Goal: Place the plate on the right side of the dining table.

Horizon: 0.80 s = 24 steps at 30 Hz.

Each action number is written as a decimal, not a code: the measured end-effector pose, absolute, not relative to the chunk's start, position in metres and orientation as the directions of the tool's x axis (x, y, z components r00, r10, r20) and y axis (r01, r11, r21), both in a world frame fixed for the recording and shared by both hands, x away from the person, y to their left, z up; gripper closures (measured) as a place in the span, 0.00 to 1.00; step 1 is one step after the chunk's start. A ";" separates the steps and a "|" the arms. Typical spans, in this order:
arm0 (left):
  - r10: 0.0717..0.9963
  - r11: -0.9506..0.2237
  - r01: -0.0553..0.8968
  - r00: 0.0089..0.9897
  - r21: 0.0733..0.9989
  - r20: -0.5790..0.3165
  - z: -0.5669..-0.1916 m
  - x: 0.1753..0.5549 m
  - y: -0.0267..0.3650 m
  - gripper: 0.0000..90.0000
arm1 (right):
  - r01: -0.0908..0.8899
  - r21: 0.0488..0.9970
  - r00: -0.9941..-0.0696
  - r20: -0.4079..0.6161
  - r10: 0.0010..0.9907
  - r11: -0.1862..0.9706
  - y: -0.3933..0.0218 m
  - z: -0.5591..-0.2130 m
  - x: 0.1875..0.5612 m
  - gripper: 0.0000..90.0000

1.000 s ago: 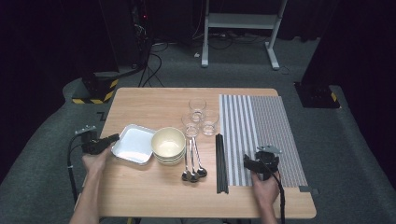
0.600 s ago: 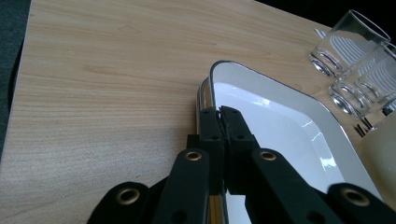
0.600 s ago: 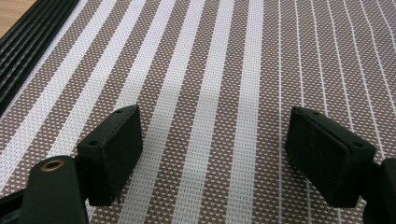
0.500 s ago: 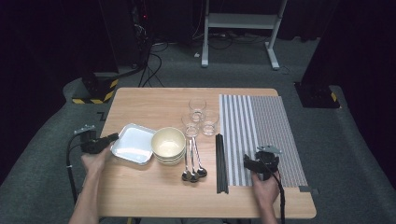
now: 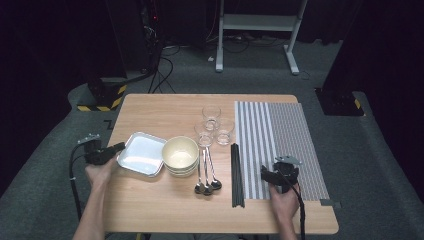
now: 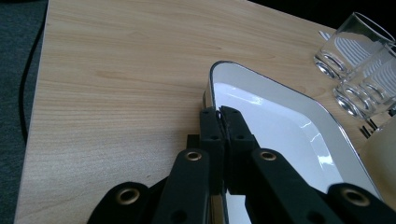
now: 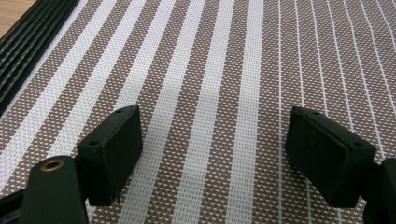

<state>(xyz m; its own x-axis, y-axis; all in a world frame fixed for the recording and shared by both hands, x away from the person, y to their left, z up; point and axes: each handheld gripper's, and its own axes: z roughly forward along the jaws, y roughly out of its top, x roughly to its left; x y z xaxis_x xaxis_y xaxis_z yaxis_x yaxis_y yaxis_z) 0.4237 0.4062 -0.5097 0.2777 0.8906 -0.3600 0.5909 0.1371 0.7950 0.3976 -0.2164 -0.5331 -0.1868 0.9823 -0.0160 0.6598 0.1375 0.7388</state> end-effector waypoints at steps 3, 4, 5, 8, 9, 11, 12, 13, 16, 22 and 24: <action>0.893 0.136 0.589 0.275 0.797 -0.356 -0.510 0.424 0.406 0.98 | 0.660 0.739 -0.187 -0.016 0.982 0.137 -0.216 -0.533 0.398 0.21; 0.895 0.136 0.588 0.273 0.798 -0.353 -0.510 0.424 0.406 0.98 | 0.660 0.739 -0.187 -0.016 0.982 0.137 -0.216 -0.533 0.398 0.21; 0.897 0.136 0.587 0.270 0.798 -0.351 -0.510 0.424 0.406 0.98 | 0.660 0.739 -0.187 -0.016 0.982 0.137 -0.216 -0.533 0.398 0.21; 0.900 0.135 0.588 0.265 0.798 -0.347 -0.509 0.423 0.406 0.98 | 0.660 0.739 -0.187 -0.016 0.982 0.137 -0.216 -0.533 0.398 0.21; 0.902 0.132 0.588 0.263 0.798 -0.343 -0.509 0.423 0.406 0.98 | 0.660 0.739 -0.187 -0.016 0.982 0.137 -0.216 -0.533 0.398 0.21; 0.904 0.129 0.586 0.262 0.800 -0.338 -0.508 0.423 0.406 0.98 | 0.660 0.739 -0.187 -0.016 0.982 0.137 -0.216 -0.533 0.398 0.21; 0.904 0.129 0.586 0.262 0.800 -0.338 -0.508 0.423 0.406 0.98 | 0.660 0.739 -0.187 -0.016 0.982 0.137 -0.216 -0.533 0.398 0.21; 0.905 0.129 0.586 0.260 0.800 -0.336 -0.507 0.423 0.406 0.98 | 0.660 0.739 -0.187 -0.016 0.982 0.137 -0.216 -0.533 0.398 0.21; 0.909 0.123 0.584 0.257 0.802 -0.327 -0.507 0.423 0.406 0.98 | 0.660 0.739 -0.187 -0.016 0.982 0.137 -0.216 -0.533 0.398 0.21; 0.915 0.123 0.580 0.249 0.805 -0.319 -0.507 0.423 0.407 0.98 | 0.660 0.739 -0.187 -0.016 0.982 0.137 -0.216 -0.533 0.398 0.21; 0.914 0.125 0.579 0.249 0.805 -0.321 -0.507 0.423 0.408 0.98 | 0.660 0.739 -0.187 -0.016 0.982 0.137 -0.216 -0.533 0.398 0.21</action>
<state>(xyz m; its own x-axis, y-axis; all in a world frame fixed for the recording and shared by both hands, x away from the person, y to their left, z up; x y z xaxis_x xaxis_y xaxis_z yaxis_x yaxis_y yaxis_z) 0.4231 0.4076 -0.5070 0.2486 0.9140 -0.3208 0.5793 0.1251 0.8055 0.3976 -0.2164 -0.5331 -0.1870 0.9822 -0.0158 0.6597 0.1374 0.7389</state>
